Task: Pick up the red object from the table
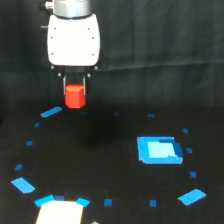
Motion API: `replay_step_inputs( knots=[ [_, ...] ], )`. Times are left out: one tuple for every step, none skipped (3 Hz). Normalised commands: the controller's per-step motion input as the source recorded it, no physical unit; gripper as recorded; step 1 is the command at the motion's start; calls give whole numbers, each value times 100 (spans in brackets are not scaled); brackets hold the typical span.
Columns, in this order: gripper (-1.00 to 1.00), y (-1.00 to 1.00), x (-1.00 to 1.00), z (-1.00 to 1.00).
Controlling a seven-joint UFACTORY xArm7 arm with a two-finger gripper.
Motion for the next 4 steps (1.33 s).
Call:
replay_step_inputs(
  knots=[
    [-97,-11,-40,-3],
    [-100,-11,25,-32],
    [-100,-1,-34,-3],
    [-100,-10,-24,-8]
  ],
)
